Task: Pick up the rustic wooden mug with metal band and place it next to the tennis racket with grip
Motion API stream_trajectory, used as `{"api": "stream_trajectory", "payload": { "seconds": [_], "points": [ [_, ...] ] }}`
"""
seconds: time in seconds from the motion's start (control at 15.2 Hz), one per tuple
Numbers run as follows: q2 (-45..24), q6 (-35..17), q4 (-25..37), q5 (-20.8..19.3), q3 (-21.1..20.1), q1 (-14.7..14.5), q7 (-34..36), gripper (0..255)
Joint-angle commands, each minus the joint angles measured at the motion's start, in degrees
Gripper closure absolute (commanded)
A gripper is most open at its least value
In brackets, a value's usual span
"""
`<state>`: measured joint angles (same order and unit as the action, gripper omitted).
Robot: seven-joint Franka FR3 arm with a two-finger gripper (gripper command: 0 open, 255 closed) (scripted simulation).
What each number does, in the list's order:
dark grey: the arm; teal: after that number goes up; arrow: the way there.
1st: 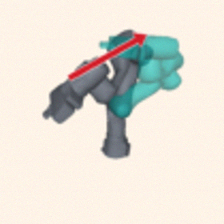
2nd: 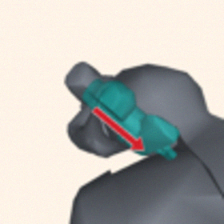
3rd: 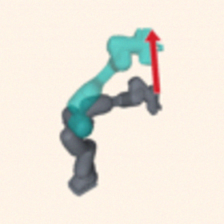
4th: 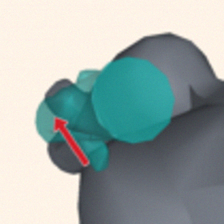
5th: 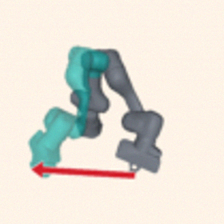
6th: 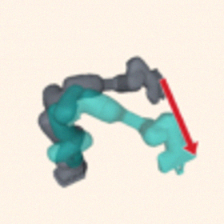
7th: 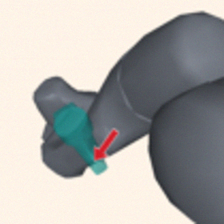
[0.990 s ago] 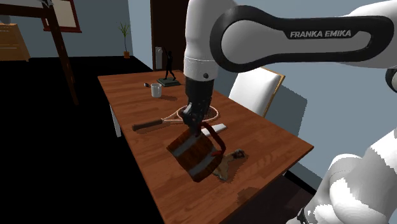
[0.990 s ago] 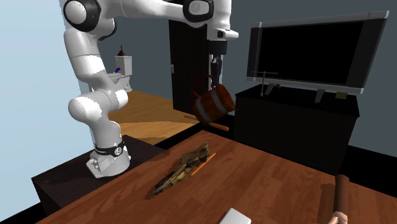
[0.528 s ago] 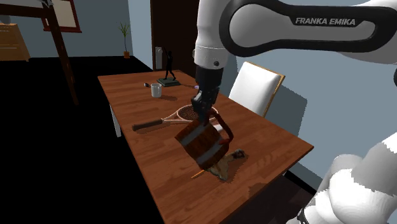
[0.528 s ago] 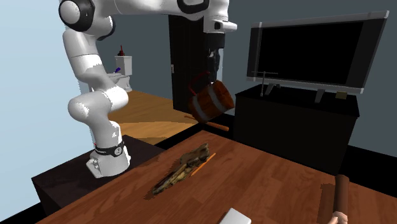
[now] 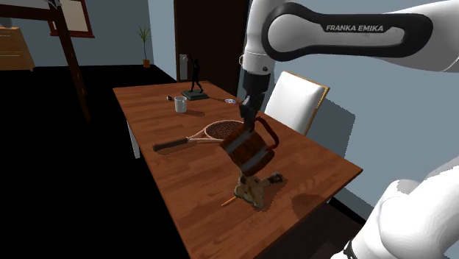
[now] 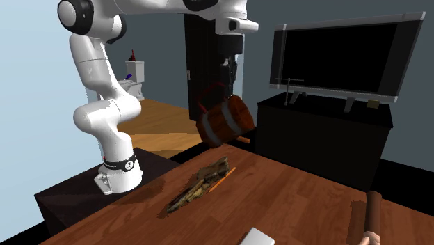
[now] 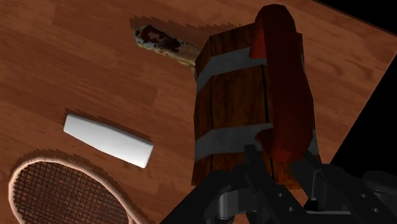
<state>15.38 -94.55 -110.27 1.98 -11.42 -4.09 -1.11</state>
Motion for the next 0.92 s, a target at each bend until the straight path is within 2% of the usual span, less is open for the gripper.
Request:
{"api": "stream_trajectory", "payload": {
  "seconds": [0.0,0.46,0.86],
  "points": [
    [0.1,0.0,0.0,-0.5,1.9,1.1,-3.0,255],
    [-2.4,-0.2,2.3,-2.3,7.9,4.9,-12.4,255],
    [-6.7,-0.1,6.8,-3.3,12.7,8.2,-20.3,255]
  ]
}}
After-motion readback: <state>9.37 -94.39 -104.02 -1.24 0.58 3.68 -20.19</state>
